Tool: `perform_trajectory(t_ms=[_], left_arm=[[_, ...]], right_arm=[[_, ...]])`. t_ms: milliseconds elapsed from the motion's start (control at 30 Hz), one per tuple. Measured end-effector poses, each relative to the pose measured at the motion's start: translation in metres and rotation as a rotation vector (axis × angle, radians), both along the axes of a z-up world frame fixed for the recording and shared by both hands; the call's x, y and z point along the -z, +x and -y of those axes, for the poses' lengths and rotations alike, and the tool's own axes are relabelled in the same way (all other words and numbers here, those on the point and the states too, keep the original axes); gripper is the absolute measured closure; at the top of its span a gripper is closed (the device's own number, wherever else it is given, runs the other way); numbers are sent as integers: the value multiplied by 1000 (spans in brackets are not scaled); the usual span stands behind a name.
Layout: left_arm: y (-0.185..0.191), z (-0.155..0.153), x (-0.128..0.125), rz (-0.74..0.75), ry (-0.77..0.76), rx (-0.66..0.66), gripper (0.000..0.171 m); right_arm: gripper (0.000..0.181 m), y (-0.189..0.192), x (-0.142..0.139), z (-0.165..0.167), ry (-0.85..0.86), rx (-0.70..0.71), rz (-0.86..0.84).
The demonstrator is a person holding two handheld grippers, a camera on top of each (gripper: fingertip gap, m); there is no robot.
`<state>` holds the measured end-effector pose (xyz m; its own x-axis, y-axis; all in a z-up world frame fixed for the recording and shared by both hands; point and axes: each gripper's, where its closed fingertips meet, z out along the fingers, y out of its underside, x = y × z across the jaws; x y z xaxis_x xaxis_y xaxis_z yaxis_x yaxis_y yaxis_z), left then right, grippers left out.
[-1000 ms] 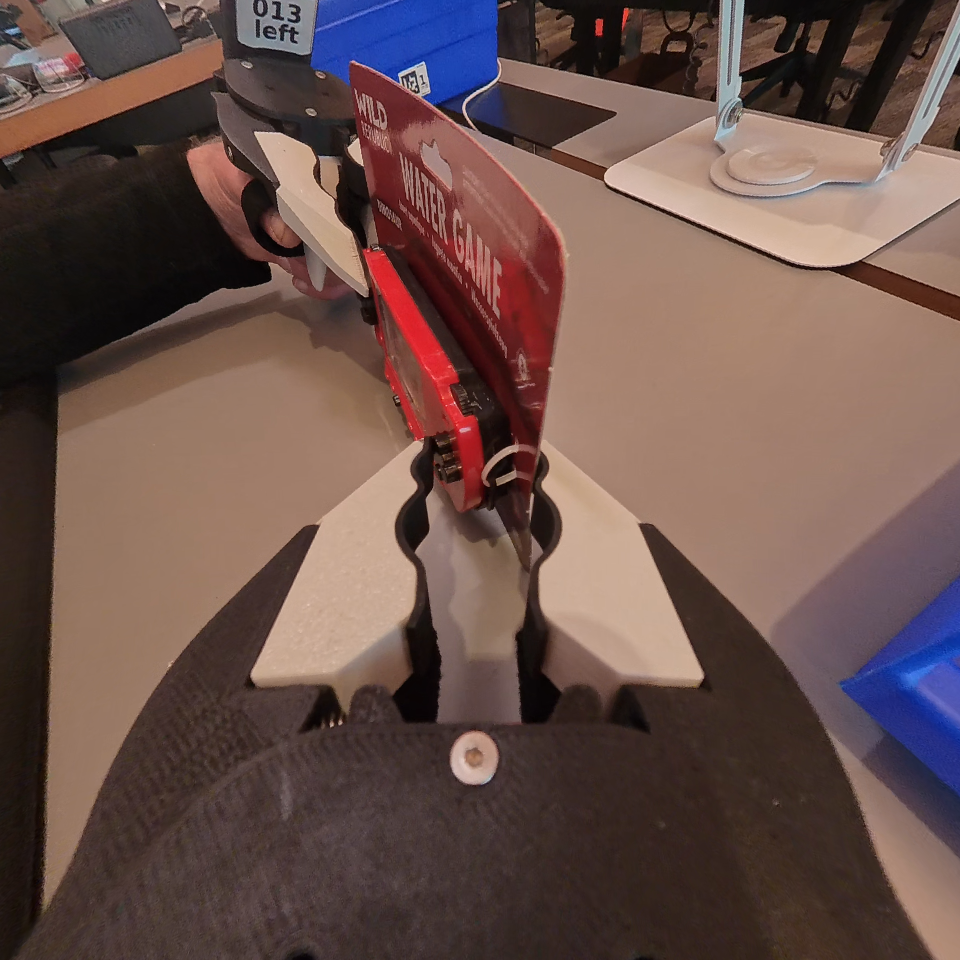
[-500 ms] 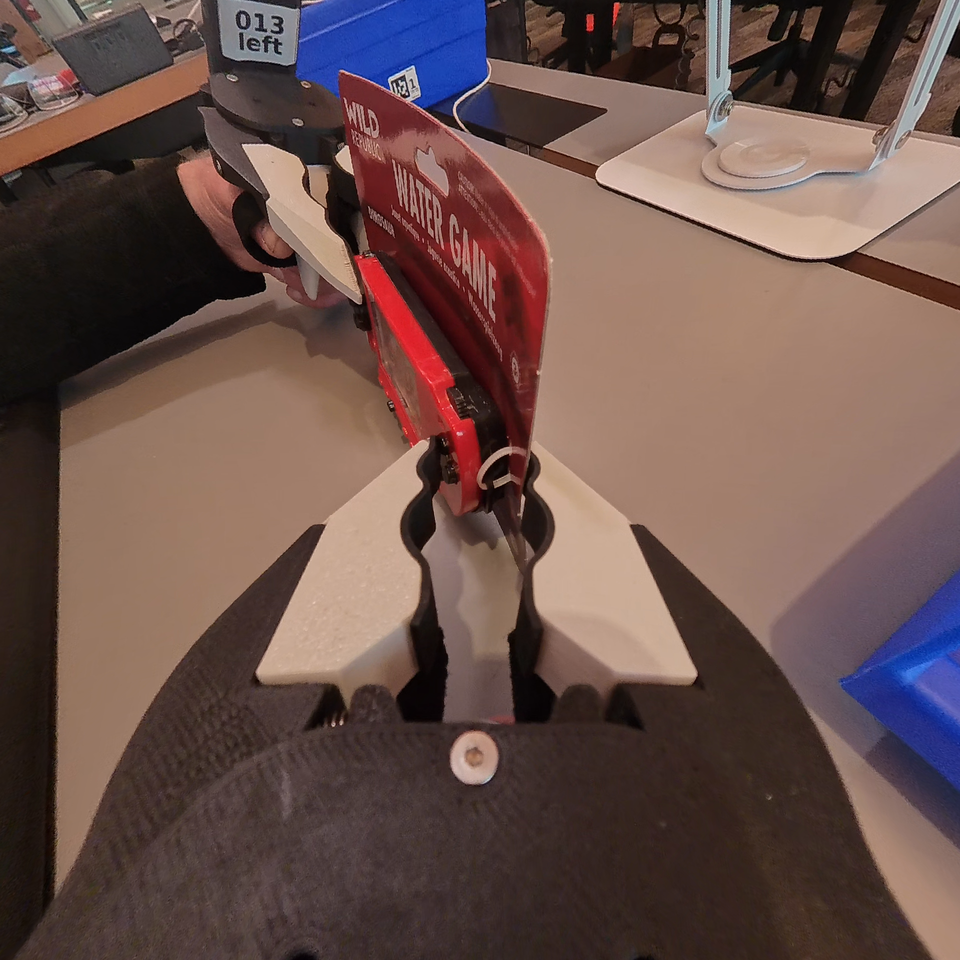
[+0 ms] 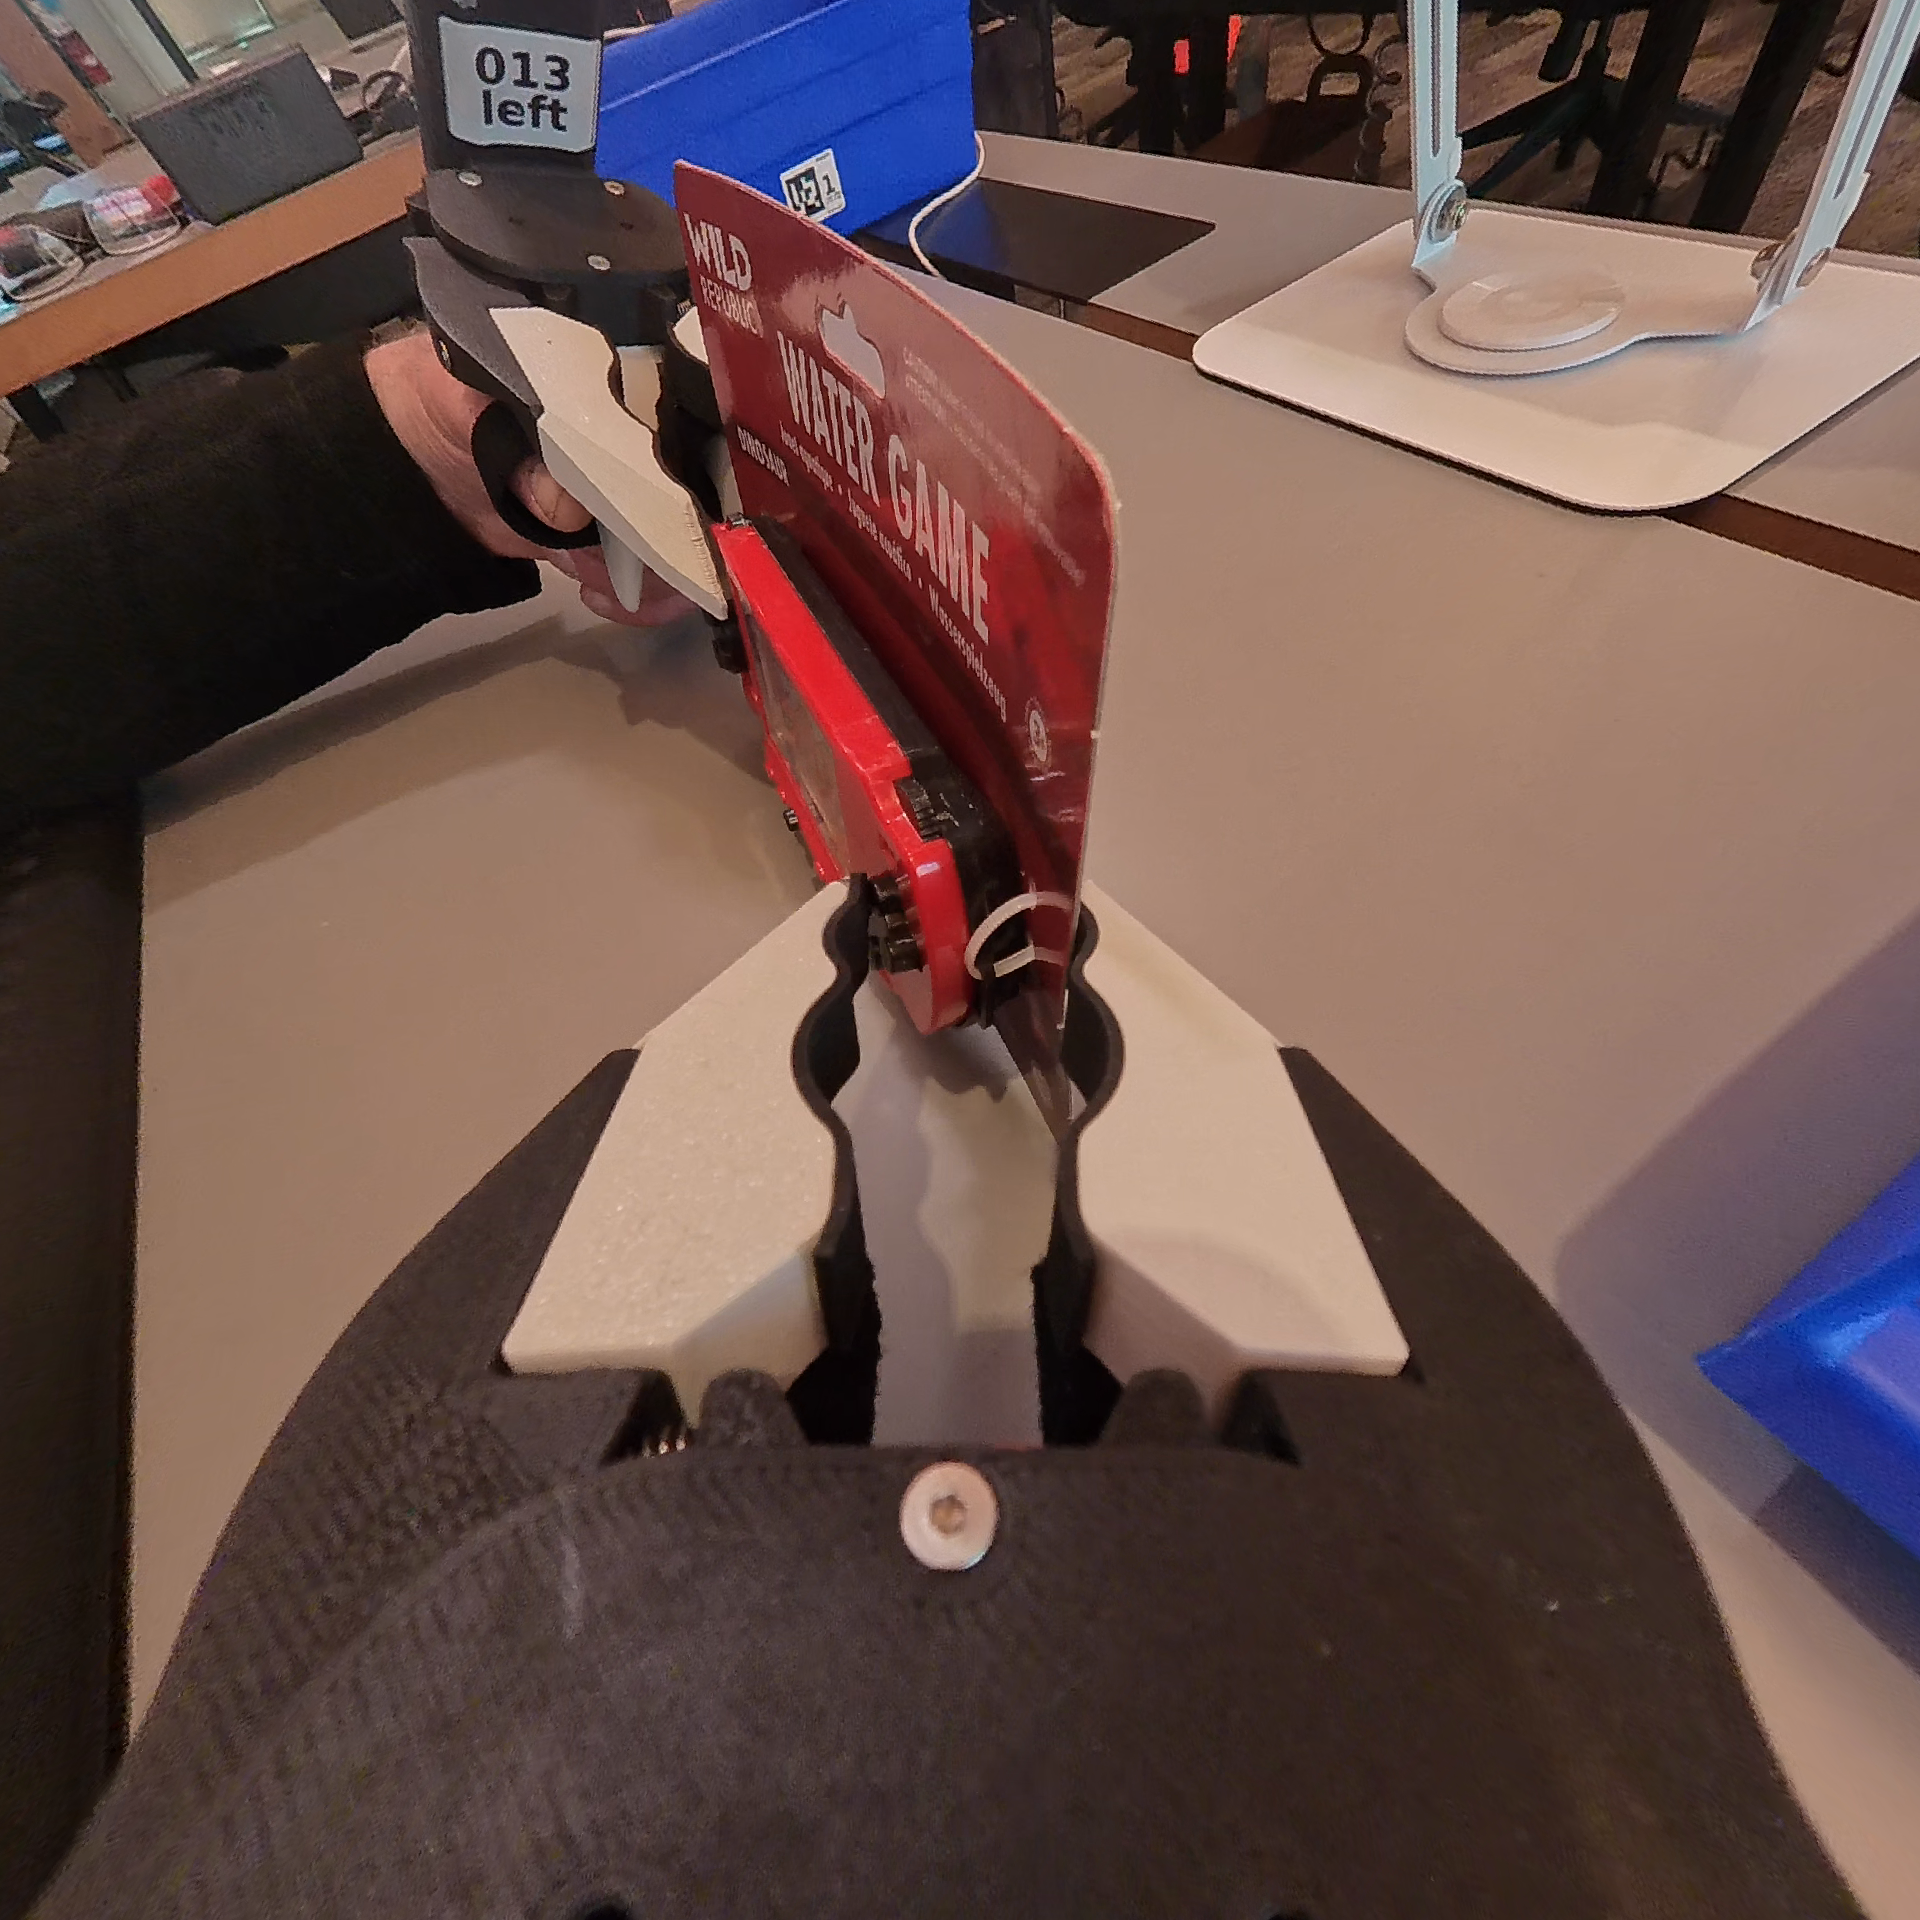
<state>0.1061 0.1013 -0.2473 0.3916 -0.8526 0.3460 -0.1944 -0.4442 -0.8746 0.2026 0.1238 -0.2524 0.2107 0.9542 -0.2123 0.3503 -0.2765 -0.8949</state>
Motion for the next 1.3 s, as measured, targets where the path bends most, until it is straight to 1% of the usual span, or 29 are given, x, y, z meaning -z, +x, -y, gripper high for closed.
perform_trajectory(t_ms=[200,433,600,800,967,1167,1300], left_arm=[[0,0,-1,-10,3,-2,145],[4,-1,-12,-91,6,-12,146],[6,-3,-16,-144,-6,-13,145],[6,-4,-18,-164,-16,-21,144],[8,-5,-25,-173,-5,-22,145],[9,-4,-26,-181,-12,-20,145],[13,-2,-25,-195,-13,-13,145]], right_arm=[[147,0,0,1,-8,-6,-7],[148,2,-1,-2,-34,-1,-46],[149,4,-2,-4,-38,6,-64],[152,4,-3,-4,-41,3,-65],[155,4,-4,-3,-50,-5,-65],[149,5,-8,-5,-55,12,-91],[148,6,-10,-4,-52,13,-96]])
